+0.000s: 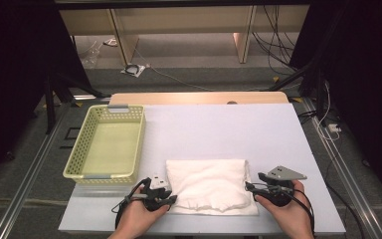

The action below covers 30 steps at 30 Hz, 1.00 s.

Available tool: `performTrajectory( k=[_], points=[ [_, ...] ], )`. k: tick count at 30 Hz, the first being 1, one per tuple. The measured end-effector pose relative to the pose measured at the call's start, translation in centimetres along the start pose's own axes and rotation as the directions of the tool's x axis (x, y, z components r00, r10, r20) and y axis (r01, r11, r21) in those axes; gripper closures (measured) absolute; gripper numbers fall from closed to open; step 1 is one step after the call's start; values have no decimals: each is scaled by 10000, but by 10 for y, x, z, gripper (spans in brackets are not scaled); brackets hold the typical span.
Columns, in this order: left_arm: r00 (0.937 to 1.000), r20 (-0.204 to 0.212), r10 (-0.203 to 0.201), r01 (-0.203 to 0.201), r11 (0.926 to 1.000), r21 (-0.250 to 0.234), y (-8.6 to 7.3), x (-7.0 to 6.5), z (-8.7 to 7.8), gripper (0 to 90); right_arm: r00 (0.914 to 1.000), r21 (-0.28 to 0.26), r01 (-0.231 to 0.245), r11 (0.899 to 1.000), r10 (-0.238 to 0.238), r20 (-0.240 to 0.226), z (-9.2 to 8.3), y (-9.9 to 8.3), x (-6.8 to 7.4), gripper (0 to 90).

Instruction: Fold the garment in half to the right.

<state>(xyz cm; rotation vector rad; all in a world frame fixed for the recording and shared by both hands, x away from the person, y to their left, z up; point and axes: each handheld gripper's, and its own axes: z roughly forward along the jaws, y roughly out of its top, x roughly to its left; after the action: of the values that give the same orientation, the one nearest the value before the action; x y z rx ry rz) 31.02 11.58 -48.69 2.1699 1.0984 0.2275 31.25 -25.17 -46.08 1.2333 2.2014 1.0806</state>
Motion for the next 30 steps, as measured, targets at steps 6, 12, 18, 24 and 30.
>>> performTrajectory(
  k=[6,12,18,24,30],
  points=[
    [9990,88,439,-436,9986,-286,-3,-3,0,825,9999,-15,110,9999,-110,-74,1,3,3,433],
    [9988,353,337,-315,9976,-611,-7,1,-1,848,9992,-129,196,9997,-201,-337,6,8,10,432],
    [9987,339,378,-352,9966,-740,-8,0,-2,854,9939,-161,742,9971,-752,-810,22,26,30,438],
    [9985,314,454,-427,9957,-825,-7,-1,-4,855,9784,-255,1531,9879,-1551,-1365,48,57,55,445],
    [9986,317,418,-389,9954,-876,-7,-1,-6,855,9621,-163,1952,9806,-1947,-1909,76,83,75,458]
  ],
)
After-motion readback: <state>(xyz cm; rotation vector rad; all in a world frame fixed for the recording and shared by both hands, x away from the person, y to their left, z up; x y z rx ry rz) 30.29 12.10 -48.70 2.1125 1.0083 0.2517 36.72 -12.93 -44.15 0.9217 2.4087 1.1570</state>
